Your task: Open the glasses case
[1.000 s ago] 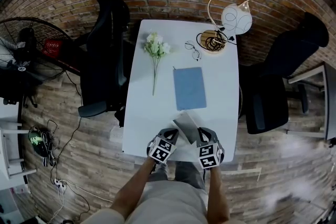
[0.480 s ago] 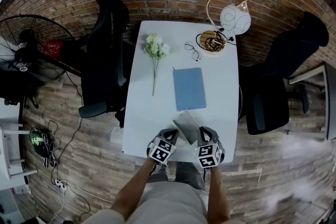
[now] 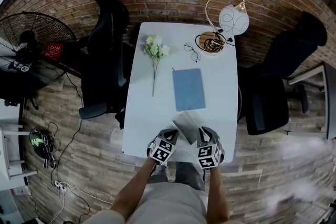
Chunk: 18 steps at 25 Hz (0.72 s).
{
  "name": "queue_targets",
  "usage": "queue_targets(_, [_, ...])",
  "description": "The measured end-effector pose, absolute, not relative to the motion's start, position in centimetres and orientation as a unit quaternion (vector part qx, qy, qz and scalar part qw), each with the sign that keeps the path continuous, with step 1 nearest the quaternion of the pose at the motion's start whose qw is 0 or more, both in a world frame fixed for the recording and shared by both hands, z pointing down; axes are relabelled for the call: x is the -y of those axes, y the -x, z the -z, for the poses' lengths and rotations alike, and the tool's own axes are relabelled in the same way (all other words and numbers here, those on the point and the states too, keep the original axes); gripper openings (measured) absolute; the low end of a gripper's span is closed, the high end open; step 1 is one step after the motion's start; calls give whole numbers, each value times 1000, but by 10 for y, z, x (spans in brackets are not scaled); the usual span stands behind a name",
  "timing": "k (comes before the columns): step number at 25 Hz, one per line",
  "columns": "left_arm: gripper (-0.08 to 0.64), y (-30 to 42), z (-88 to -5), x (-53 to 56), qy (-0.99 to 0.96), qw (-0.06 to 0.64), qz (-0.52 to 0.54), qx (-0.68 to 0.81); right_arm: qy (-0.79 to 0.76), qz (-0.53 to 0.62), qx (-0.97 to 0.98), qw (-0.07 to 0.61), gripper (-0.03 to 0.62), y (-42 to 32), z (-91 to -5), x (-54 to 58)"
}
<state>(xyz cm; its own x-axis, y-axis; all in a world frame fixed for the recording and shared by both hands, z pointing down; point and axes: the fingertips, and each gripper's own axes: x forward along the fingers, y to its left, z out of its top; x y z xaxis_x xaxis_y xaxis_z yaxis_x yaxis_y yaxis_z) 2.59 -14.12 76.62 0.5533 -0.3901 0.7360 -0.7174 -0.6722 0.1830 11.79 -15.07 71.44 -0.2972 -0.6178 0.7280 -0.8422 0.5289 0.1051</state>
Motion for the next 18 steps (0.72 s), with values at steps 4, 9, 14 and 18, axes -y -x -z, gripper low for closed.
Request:
queue_targets(4, [3, -27, -762, 142, -851, 236, -335, 328, -467, -144, 793, 364, 31, -116, -708, 148])
queue_targets(9, [4, -27, -751, 142, -855, 227, -327, 331, -470, -137, 797, 354, 29, -114, -700, 144])
queue_targets(14, [3, -24, -731, 145, -862, 211, -312, 339, -478, -131, 801, 336, 25, -111, -688, 140])
queue_targets(18, [3, -23, -704, 150, -869, 195, -288, 350, -487, -132, 805, 312, 21, -110, -674, 137])
